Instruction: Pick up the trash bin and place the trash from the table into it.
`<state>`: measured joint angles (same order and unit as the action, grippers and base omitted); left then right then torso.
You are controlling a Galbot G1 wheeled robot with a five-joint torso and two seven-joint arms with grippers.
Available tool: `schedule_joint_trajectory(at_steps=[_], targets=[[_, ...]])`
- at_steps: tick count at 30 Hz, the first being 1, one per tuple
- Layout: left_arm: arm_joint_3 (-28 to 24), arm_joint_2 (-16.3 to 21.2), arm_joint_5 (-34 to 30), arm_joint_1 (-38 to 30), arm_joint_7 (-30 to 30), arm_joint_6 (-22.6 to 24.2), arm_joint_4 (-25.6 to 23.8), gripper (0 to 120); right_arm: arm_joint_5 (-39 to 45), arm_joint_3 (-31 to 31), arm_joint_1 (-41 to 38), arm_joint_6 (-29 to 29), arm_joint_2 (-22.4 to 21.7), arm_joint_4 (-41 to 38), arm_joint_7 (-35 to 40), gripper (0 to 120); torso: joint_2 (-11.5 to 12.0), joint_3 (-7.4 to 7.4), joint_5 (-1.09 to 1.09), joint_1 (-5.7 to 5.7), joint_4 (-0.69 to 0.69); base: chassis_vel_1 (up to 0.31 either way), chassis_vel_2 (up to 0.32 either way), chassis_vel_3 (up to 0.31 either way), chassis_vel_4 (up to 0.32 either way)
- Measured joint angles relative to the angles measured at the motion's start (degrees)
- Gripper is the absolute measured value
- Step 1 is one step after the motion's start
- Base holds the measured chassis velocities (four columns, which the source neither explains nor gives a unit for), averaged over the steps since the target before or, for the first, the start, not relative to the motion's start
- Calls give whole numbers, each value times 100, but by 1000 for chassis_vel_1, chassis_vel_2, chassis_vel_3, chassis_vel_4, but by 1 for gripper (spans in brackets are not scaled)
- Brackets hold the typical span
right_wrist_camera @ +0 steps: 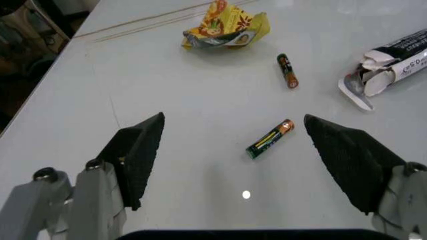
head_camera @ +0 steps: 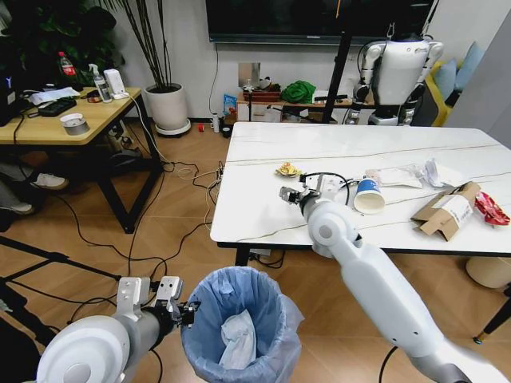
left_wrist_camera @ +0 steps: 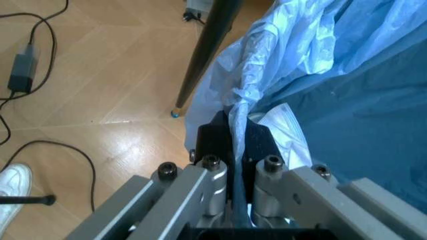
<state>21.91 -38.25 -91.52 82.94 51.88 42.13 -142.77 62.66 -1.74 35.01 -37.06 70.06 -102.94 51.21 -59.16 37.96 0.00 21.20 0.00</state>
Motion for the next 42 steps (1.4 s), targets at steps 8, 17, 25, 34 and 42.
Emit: schedule_joint_trajectory(at_steps=[8,17,25,34,42], targets=[[2,-7,12,-47,-33,0,15,0,-52,-115,-74,-3,9,242,8,68,0,0,0,0,0,0,0,0,0],[35,-9,38,-54,-79,0,19,0,-89,-164,-131,5,29,513,32,61,0,0,1,-1,0,0,0,0,0],[40,-5,39,-96,-107,0,21,0,-119,-115,-98,9,0,571,-14,54,-1,0,0,-1,0,0,0,0,0],[67,4,36,-101,-127,0,29,0,-124,-101,-101,16,11,627,-42,39,-1,0,0,-1,0,0,0,0,0],[95,12,16,-162,-181,0,47,0,-161,-117,-92,22,1,641,-72,34,-1,0,0,-1,0,0,0,0,0]])
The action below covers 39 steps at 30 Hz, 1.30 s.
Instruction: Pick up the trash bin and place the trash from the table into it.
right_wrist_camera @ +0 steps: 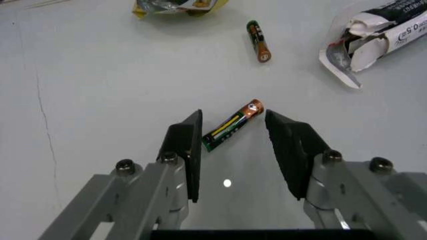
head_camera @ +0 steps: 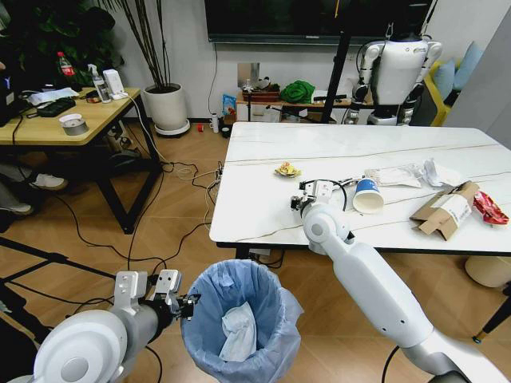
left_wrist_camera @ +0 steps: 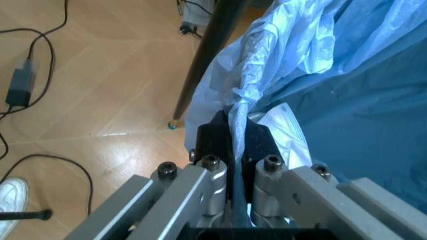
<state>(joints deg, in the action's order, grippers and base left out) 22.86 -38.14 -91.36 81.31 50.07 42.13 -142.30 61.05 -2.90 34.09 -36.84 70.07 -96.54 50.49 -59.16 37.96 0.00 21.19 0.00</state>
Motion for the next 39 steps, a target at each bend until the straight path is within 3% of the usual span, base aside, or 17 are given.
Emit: schedule_joint_trajectory(at_steps=[5,10,13,26,29,31,35,39], targets=[[33,0,0,8,-18,0,0,0,-62,-39,-1,1,-1,7,-15,32,0,0,0,0,0,0,0,0,0],[56,-14,0,18,-30,0,2,0,-134,-134,-7,5,3,-1,-21,8,0,0,0,0,0,0,0,0,0],[62,-14,1,20,-32,0,2,0,-145,-142,4,7,-4,-15,-21,1,0,0,0,0,-1,0,0,0,0],[89,-6,1,11,-41,0,3,0,-134,-63,34,127,-161,-411,-134,0,0,0,1,1,-1,0,0,0,0],[106,-9,-2,-6,-37,0,38,0,-24,5,133,212,-401,-818,-376,0,0,0,-1,1,-1,0,0,0,0],[113,-33,-23,-26,9,0,56,0,94,113,328,281,-797,-1369,-842,0,0,0,1,1,0,0,0,0,0],[113,-57,-32,-28,31,0,61,0,121,210,481,322,-1041,-1724,-1256,0,0,0,0,1,1,0,0,0,0],[93,-99,-34,-70,75,0,121,0,448,411,1029,587,-1514,-2704,-2252,0,0,0,1,0,0,0,0,0,0]])
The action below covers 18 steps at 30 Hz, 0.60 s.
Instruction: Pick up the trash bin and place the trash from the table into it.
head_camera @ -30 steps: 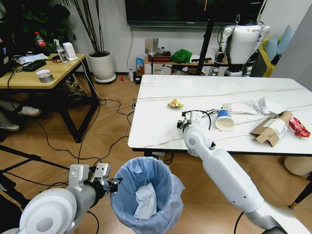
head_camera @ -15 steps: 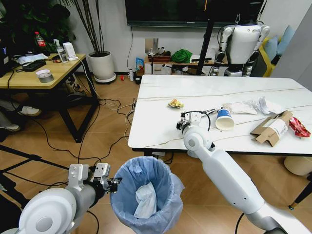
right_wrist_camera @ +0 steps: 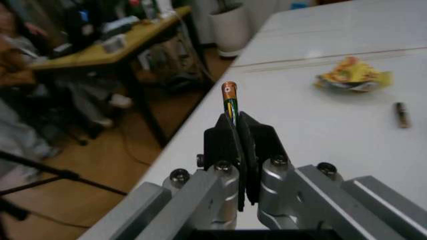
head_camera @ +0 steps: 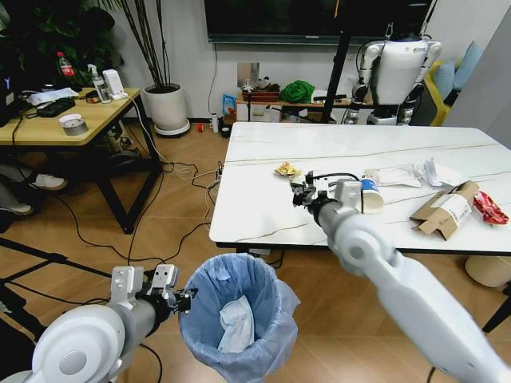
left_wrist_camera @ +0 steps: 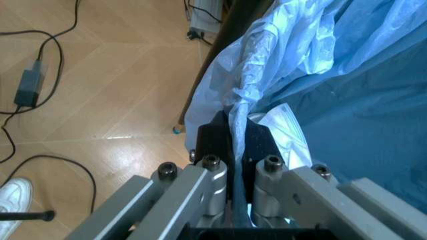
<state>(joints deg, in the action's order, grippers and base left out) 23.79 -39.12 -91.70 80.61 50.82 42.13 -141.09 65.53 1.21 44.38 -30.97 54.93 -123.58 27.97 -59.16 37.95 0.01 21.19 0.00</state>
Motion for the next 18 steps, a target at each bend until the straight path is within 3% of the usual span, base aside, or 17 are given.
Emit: schedule_joint_trajectory(at_steps=[2,5,8,18], targets=[[0,0,0,0,0,0,0,0,0,0,0,0,0,0,0,0,0,0,0,0,0,0,0,0,0],[-47,-59,0,-45,101,0,64,0,33,59,598,175,-270,-630,-1043,0,0,0,-1,0,2,0,0,0,0],[-13,-103,0,14,179,0,64,0,104,-20,691,178,-370,-815,-1444,0,0,0,-1,-1,0,0,0,0,0],[159,-87,-40,-2,200,0,64,0,103,-764,725,-6,-677,-1264,-1862,0,0,0,-1,-1,-1,0,0,0,0]])
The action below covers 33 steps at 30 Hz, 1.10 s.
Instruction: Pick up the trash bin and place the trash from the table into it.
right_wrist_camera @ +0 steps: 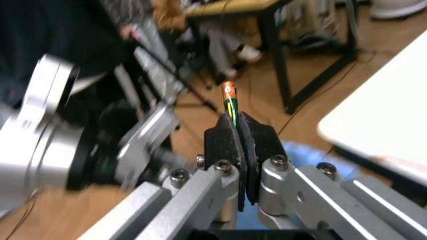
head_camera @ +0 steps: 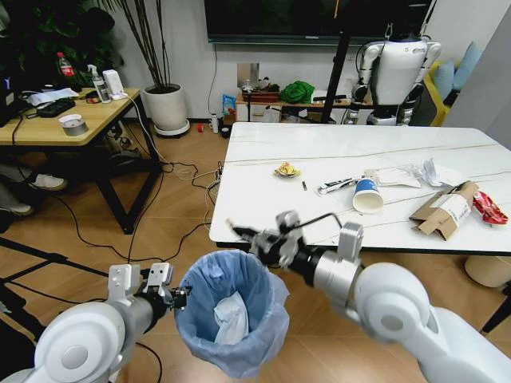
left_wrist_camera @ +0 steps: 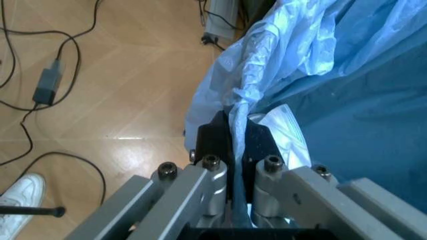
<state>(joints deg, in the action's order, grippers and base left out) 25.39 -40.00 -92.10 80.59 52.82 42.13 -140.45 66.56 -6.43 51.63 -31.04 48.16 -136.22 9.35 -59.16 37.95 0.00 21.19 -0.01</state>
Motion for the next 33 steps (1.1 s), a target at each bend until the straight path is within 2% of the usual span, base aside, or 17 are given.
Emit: schedule_joint_trajectory(at_steps=[6,8,11,15,16,18,22,23,26,28,30,33], targets=[[-4,7,-25,-33,0,0,3,0,-265,-227,45,-146,-137,-37,-90,0,0,0,0,0,0,0,0,0,0],[-4,9,-30,-26,1,0,-8,0,-422,-280,57,-159,-184,-32,-139,5,0,0,0,0,0,0,0,0,0],[8,22,-53,-23,0,0,-53,0,-711,-362,72,-122,-261,-25,-294,19,0,1,0,0,0,0,0,0,0],[18,28,-55,-8,0,0,-74,0,-733,-360,87,-112,-261,-29,-296,27,0,1,0,0,1,0,0,0,0],[19,28,-56,2,0,0,-85,0,-739,-324,95,-91,-256,-34,-289,34,0,1,0,0,0,0,0,0,0],[19,13,-52,23,0,0,-105,0,-671,-170,78,14,-186,-33,-74,43,0,1,0,0,1,0,0,0,0],[16,-9,-36,50,0,0,-122,0,-470,37,-12,44,-78,24,251,51,0,1,0,0,2,0,0,0,0],[10,-32,-19,85,-1,0,-147,0,-211,336,-125,36,43,187,559,59,0,1,0,0,0,0,0,0,0],[9,-48,1,141,-1,0,-198,0,-31,987,-347,-104,193,861,958,73,2,1,1,1,1,0,0,0,0],[9,-56,2,142,-1,0,-206,0,-18,1054,-415,-130,205,1001,1022,74,2,1,1,1,1,0,0,0,0],[1,-96,5,141,-2,0,-219,0,24,1115,-817,-185,291,1592,1342,86,2,1,1,1,2,0,0,0,0],[-10,-135,17,147,-4,0,-233,0,64,913,-1324,-218,440,2269,1888,95,2,2,0,1,0,0,0,0,0]])
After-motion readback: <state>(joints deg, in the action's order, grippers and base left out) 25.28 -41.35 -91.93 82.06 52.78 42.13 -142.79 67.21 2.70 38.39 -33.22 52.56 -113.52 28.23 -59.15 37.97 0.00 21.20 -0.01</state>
